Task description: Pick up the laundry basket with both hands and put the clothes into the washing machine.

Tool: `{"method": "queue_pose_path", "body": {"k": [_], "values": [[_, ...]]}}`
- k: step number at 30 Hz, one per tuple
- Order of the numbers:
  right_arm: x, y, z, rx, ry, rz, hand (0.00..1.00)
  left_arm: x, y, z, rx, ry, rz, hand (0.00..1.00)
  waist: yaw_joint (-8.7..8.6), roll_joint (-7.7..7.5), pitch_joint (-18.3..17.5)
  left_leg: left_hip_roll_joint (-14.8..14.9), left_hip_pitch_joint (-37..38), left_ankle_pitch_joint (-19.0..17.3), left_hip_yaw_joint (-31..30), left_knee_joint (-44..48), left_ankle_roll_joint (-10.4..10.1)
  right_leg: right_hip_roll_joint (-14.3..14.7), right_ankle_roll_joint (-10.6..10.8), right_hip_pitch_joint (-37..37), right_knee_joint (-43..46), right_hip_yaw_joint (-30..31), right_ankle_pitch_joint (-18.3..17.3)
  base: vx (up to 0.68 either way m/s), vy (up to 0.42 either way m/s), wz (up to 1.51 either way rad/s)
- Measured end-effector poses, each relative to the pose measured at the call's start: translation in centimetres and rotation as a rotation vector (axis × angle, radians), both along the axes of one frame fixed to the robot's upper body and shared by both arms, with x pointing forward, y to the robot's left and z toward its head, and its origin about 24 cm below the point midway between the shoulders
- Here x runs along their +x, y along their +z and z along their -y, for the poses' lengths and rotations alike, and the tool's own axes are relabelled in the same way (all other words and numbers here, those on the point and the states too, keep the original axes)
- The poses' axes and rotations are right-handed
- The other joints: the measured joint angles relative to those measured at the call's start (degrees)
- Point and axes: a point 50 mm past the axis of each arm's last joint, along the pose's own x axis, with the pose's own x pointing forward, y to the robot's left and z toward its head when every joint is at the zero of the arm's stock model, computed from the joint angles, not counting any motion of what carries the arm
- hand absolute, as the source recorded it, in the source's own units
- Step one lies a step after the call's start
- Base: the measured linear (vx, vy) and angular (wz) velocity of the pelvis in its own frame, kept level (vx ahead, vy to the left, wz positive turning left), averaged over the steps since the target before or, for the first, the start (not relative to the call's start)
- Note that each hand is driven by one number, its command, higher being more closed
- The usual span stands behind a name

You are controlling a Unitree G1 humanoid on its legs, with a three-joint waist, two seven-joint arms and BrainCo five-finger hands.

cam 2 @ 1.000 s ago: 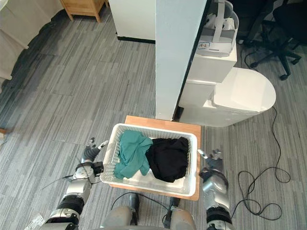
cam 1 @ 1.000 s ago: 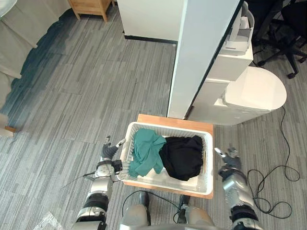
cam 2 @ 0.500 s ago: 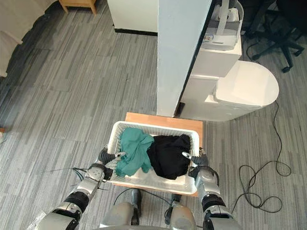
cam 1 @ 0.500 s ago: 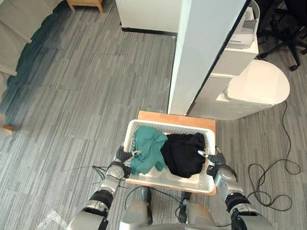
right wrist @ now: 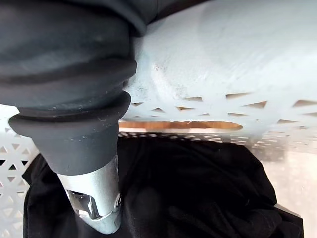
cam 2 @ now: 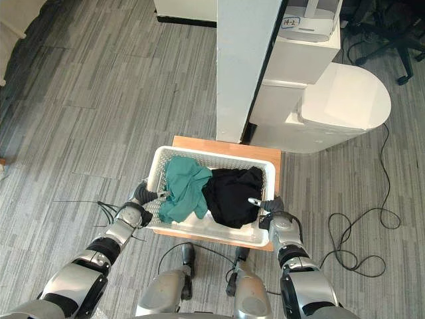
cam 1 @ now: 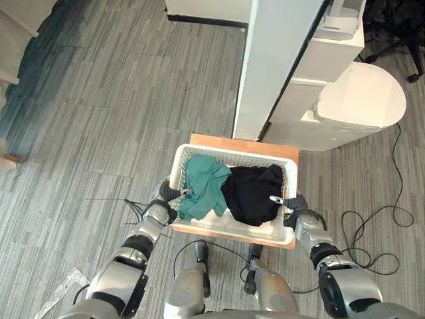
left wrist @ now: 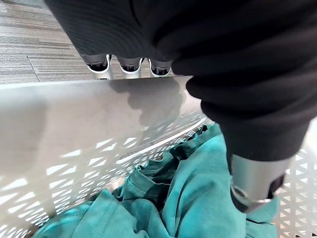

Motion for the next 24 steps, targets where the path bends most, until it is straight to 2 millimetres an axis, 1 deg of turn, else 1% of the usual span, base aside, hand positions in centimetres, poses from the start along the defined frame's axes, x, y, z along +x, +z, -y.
{"method": "queue_pose_path", "body": {"k": [1, 2, 6, 14, 17, 20, 22, 24], "values": [[0.1, 0.1, -0.1, -0.002, 0.006, 0.003, 1.0, 0.0, -0.1, -0.2, 0.026, 0.001, -0.019, 1.0, -0.03, -0.16, 0.09, 0.02, -0.02, 0.21, 0.01, -0.3, -0.02, 0.06, 0.05, -0.15, -0.12, 0.02, 0.03, -0.04, -0.024, -0.05], [0.6, 0.6, -0.5, -0.011, 0.028, 0.018, 1.0, -0.1, -0.2, -1.1, 0.089, -0.006, -0.044, 1.0, -0.25, -0.72, 0.43, 0.04, -0.08, 0.8, 0.18, -1.3, -0.21, 0.15, 0.12, -0.89, -0.17, 0.43, 0.17, -0.01, -0.013, -0.11], [0.6, 0.6, -0.3, -0.021, 0.021, 0.022, 1.0, -0.3, -0.4, -1.1, 0.142, -0.038, -0.06, 1.0, -0.13, -0.87, 0.41, -0.06, 0.06, 0.99, 0.97, -1.59, -0.25, 0.13, -0.17, -1.13, -0.24, 0.89, 0.84, 0.03, 0.006, -0.07], [0.7, 0.7, -0.3, -0.024, 0.022, 0.023, 1.0, -0.5, -0.7, -1.4, 0.176, -0.045, -0.081, 1.0, -0.02, -0.9, 0.4, -0.66, 0.74, 0.99, 3.31, -1.8, -0.24, -0.18, 0.59, -1.16, -1.25, 3.07, 1.94, 0.0, 0.017, -0.12], [0.4, 0.2, -0.3, -0.021, 0.016, -0.001, 1.0, -0.7, -1.0, -1.4, 0.177, -0.062, -0.112, 1.0, -0.06, -0.99, 0.35, -0.79, 2.37, 0.99, 3.78, -2.83, -0.24, -0.2, 0.62, -0.18, -1.35, 3.41, 1.93, 0.02, 0.015, -0.06], [-0.4, -0.6, -0.2, 0.005, -0.008, -0.027, 1.0, -1.2, -1.6, -1.4, 0.189, -0.081, -0.138, 1.0, -0.18, -1.17, 0.02, -0.93, 4.14, 0.93, 4.1, -3.58, -0.23, -0.14, 0.78, 1.52, -2.34, 3.67, 1.96, 0.05, 0.007, -0.06], [-1.3, -1.4, 0.1, 0.021, -0.035, -0.052, 1.0, -1.6, -1.9, -1.3, 0.194, -0.102, -0.151, 1.0, -0.24, -1.42, -0.45, -0.82, 5.06, 0.63, 4.28, -3.66, -0.06, 0.01, 0.91, 2.4, -2.44, 3.79, 1.87, 0.06, -0.002, -0.04], [-2.5, -2.4, 0.3, 0.035, -0.058, -0.088, 1.0, -2.3, -2.6, -1.4, 0.196, -0.119, -0.179, 1.0, -0.54, -1.59, -2.15, -0.79, 5.4, 0.17, 4.31, -3.64, 0.18, 0.09, 1.06, 2.77, -2.54, 3.77, 1.75, 0.07, -0.004, -0.01]]}}
